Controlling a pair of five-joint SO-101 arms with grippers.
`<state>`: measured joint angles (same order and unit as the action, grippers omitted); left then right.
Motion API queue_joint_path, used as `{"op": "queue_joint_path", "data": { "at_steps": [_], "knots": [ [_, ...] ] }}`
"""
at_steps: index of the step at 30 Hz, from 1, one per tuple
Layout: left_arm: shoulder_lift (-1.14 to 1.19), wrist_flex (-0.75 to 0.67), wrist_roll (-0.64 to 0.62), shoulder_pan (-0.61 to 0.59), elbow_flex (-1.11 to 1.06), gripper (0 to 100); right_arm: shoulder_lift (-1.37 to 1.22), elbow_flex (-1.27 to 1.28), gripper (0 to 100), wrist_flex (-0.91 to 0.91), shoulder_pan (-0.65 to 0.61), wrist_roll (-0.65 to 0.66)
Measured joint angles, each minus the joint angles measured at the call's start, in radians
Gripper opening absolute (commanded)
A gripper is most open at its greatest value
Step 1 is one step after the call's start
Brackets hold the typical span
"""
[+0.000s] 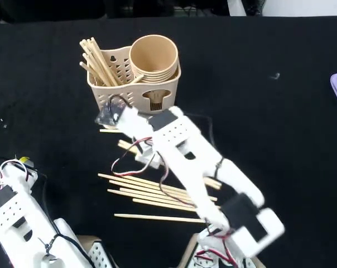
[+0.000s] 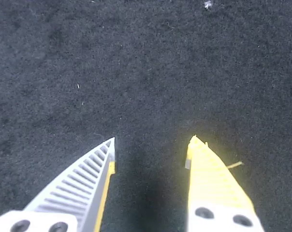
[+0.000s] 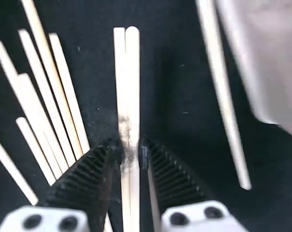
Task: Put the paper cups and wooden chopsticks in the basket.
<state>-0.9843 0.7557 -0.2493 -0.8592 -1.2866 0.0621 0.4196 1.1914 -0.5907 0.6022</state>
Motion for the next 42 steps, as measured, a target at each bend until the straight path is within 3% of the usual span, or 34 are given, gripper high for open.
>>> {"op": "queue_joint_path", "data": {
  "at_steps": [7,12,16,19,24,30,35,38,42],
  "knots": [
    [0.000,0.000,0.000,0.000,0.000,24,0.132,-0.063,1.1,0.083,-0.008,-0.029],
    [0.000,0.000,0.000,0.000,0.000,24,0.265,-0.253,1.1,0.235,-0.143,-0.120],
    [0.000,0.000,0.000,0.000,0.000,24,0.353,-0.413,1.1,0.229,-0.189,-0.153],
    [0.000,0.000,0.000,0.000,0.000,24,0.368,-0.470,1.1,0.109,-0.173,-0.192],
    [0.000,0.000,0.000,0.000,0.000,24,0.371,-0.463,1.2,-0.241,-0.146,-0.307],
    [0.000,0.000,0.000,0.000,0.000,24,0.371,-0.290,1.2,-0.773,-0.086,-0.448],
    [0.000,0.000,0.000,0.000,0.000,24,0.371,-0.120,1.2,-1.115,-0.031,-0.463],
    [0.000,0.000,0.000,0.000,0.000,24,0.347,-0.037,1.5,-1.247,0.000,-0.470],
    [0.000,0.000,0.000,0.000,0.000,24,0.302,0.026,5.8,-1.250,0.014,-0.470]
  ]
}}
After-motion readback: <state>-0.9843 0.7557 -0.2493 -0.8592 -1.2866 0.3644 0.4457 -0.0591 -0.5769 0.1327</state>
